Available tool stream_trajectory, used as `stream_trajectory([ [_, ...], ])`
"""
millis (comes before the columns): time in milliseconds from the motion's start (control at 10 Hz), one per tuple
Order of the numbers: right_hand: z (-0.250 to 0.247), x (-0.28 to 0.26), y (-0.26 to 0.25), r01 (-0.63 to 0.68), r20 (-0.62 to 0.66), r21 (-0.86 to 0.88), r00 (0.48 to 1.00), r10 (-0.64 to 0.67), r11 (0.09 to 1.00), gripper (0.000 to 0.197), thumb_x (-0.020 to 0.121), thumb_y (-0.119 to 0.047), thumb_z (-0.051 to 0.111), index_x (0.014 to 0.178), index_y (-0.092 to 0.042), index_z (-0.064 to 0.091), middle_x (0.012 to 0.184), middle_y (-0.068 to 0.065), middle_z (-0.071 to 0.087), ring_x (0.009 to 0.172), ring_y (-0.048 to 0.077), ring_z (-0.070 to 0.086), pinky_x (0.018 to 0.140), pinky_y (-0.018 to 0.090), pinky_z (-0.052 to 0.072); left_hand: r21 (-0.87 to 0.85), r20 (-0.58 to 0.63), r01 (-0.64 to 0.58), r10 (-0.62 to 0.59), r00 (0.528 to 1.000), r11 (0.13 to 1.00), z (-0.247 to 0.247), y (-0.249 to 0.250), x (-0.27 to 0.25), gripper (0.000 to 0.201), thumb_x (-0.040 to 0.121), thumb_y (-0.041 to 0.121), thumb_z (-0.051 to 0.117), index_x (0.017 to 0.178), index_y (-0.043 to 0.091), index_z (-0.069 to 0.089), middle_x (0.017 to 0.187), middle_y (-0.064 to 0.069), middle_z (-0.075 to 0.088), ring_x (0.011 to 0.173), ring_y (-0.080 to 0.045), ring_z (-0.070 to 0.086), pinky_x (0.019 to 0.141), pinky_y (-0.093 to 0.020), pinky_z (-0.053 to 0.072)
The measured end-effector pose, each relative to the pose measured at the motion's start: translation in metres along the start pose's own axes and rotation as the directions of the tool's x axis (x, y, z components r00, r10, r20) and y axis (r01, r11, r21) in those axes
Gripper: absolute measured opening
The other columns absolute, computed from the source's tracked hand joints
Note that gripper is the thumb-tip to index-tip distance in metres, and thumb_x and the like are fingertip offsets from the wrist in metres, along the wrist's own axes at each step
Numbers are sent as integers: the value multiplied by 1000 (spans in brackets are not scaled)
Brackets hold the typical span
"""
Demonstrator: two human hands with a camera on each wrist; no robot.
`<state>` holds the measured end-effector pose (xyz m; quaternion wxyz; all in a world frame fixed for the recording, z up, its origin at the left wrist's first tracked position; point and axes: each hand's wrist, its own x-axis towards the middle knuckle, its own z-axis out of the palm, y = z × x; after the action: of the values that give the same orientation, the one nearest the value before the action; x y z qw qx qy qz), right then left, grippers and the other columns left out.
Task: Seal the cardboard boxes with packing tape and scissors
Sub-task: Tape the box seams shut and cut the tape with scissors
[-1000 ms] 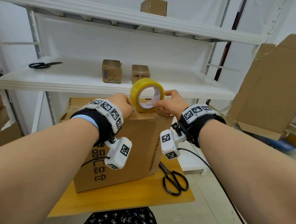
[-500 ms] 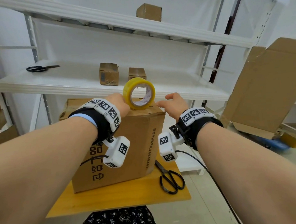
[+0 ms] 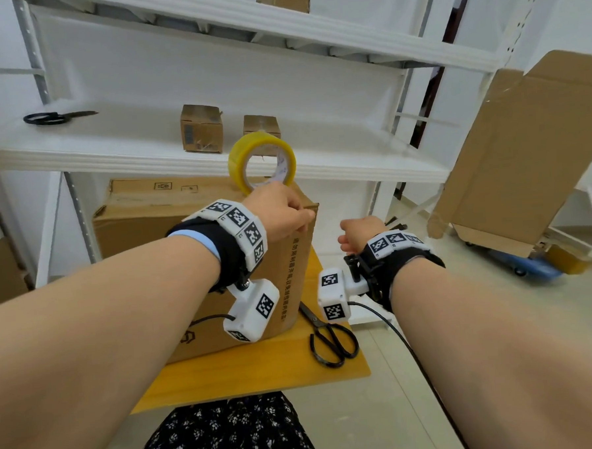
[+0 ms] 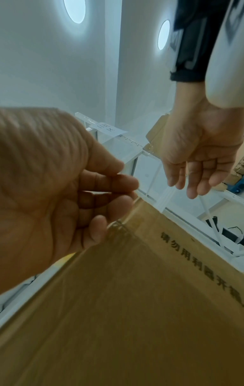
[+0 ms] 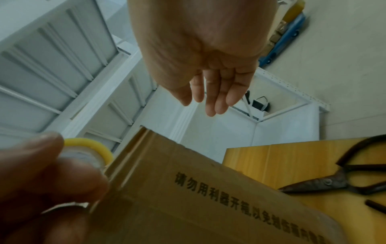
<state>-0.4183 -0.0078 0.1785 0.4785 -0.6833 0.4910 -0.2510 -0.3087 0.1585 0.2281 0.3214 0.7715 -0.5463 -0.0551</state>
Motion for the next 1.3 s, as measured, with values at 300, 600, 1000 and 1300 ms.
stream_trajectory([
  [300, -9, -4, 64, -86, 142, -396, 978, 154, 914, 34, 99, -14, 51, 132, -6, 52, 119, 8, 58, 90, 19, 58, 37, 13, 48, -13, 399, 21, -14, 917, 1000, 84, -27, 24, 29, 92, 38, 61, 75, 19, 75, 81, 2, 75, 74, -12, 71, 82, -35, 58],
  [600, 31, 44, 143, 4, 186, -882, 922, 340, 470, 23, 86, -20, 66, 66, -16, 55, 73, 3, 59, 76, 31, 64, 82, 42, 58, 44, 532, 30, -49, 845, 999, 154, -51, 41, 29, 93, 37, 60, 83, 14, 76, 61, 11, 69, 56, -1, 61, 56, -21, 46],
  [1000, 46, 43, 177, -24, 163, -859, 934, 318, 511, 44, 79, -60, 64, 79, -16, 64, 78, 4, 67, 71, 20, 64, 76, 32, 53, 161, 639, 87, -171, 750, 983, 197, -85, 39, 27, 92, 39, 60, 83, 18, 72, 77, 0, 73, 73, -14, 67, 66, -27, 52],
  [1300, 53, 32, 177, 138, 252, -916, 929, 271, 377, 19, 75, -34, 65, 74, -16, 64, 78, 6, 70, 69, 24, 67, 72, 35, 56, 220, 715, -6, -157, 681, 975, 196, -87, 33, 27, 94, 36, 56, 89, 14, 71, 82, -5, 73, 82, -22, 70, 75, -36, 58],
])
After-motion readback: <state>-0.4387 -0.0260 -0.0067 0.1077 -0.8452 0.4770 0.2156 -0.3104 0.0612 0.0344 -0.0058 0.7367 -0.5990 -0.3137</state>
